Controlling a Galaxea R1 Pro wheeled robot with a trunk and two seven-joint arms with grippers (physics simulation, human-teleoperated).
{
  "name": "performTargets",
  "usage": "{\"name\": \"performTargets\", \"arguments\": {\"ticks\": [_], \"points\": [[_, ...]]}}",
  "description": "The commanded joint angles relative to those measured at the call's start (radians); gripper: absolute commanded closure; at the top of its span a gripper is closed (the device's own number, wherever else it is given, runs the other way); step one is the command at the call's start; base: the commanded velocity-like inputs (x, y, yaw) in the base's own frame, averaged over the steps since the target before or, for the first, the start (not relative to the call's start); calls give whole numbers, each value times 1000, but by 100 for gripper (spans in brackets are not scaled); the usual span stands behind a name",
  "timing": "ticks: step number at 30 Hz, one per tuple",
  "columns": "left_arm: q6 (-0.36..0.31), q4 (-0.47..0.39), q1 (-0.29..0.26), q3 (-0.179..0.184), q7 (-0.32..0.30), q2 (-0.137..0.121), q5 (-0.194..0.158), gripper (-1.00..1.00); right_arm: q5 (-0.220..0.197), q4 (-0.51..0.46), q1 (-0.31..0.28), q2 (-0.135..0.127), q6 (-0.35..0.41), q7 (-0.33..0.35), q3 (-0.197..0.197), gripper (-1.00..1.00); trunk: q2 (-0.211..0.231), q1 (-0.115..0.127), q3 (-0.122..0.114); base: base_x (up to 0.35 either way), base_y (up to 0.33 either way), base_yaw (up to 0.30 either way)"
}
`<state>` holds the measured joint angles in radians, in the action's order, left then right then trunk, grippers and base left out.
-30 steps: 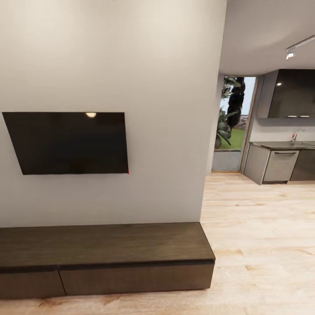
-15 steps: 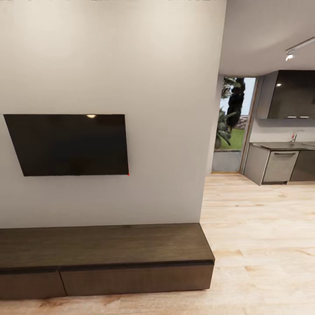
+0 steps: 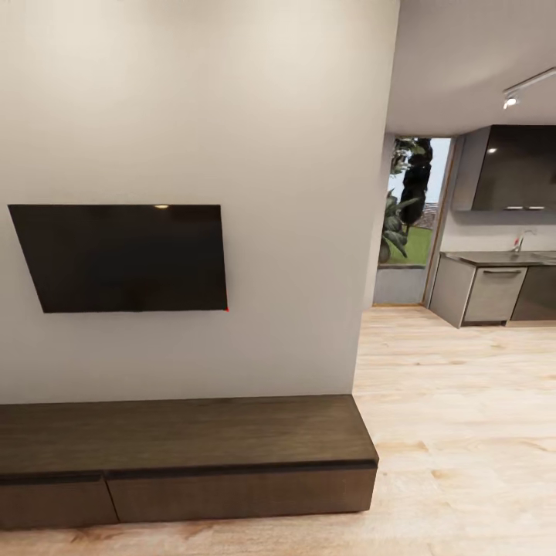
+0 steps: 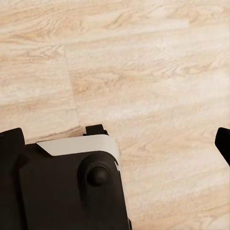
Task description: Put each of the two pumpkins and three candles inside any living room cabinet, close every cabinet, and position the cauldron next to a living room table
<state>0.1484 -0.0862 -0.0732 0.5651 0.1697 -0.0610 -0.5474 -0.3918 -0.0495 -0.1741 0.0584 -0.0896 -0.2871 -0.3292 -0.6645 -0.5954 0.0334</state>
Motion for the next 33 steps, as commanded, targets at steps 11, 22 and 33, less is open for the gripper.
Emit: {"name": "performTargets", "arguments": {"ticks": [11, 22, 33], "points": [[-2, -1, 0, 10, 6, 1, -7, -100, -7, 1, -1, -2, -1, -11, -9, -100, -2, 0, 2, 0, 0, 0], [-1, -4, 0, 9, 5, 2, -7, -100, -4, 2, -1, -14, 1, -12, -13, -100, -2, 0, 2, 0, 0, 0], [-1, -3, 0, 9, 5, 1, -5, -100, -4, 2, -1, -14, 1, -11, -13, -100, -2, 0, 2, 0, 0, 0]]}}
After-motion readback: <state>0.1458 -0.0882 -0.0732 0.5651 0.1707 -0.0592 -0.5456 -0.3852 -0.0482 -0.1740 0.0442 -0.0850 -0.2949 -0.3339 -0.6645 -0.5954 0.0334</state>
